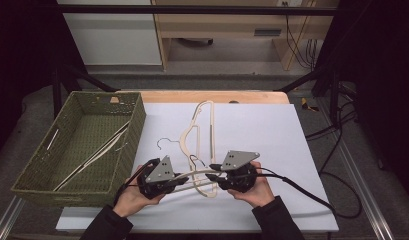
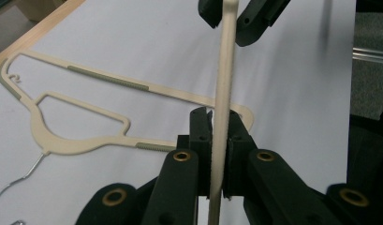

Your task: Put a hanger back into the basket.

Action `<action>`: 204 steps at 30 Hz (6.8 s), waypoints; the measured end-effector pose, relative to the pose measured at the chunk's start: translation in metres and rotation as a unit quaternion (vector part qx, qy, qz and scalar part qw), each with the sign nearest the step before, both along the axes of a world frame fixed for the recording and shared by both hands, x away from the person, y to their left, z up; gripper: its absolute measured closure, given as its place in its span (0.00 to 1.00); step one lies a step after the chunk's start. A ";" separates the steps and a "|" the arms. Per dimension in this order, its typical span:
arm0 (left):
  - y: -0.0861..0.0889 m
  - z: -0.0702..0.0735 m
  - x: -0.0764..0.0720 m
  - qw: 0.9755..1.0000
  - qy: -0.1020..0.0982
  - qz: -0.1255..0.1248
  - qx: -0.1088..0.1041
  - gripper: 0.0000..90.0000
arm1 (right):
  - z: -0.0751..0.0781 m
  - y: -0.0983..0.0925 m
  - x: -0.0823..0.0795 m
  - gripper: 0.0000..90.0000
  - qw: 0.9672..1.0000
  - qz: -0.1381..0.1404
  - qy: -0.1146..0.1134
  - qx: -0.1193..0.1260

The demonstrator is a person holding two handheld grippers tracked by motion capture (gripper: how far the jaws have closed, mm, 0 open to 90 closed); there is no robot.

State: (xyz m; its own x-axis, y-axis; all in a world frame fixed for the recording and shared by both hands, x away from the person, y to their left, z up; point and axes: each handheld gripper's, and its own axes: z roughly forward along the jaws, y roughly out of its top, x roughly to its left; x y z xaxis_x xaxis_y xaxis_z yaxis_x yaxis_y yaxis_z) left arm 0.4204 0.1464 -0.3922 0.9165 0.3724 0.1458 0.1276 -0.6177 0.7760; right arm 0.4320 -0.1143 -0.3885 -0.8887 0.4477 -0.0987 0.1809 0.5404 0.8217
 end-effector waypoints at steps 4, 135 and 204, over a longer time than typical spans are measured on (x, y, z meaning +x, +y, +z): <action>0.000 -0.003 -0.001 1.000 -0.001 0.028 0.001 0.95 | 0.002 -0.002 -0.003 0.56 1.000 -0.020 -0.018 0.009; 0.237 0.003 0.058 0.953 0.034 0.289 0.084 0.65 | -0.022 -0.085 -0.005 0.08 0.972 -0.200 0.036 0.117; 0.073 -0.017 -0.024 0.974 -0.014 0.156 -0.166 0.13 | -0.033 0.042 0.038 0.25 0.977 -0.185 0.087 0.053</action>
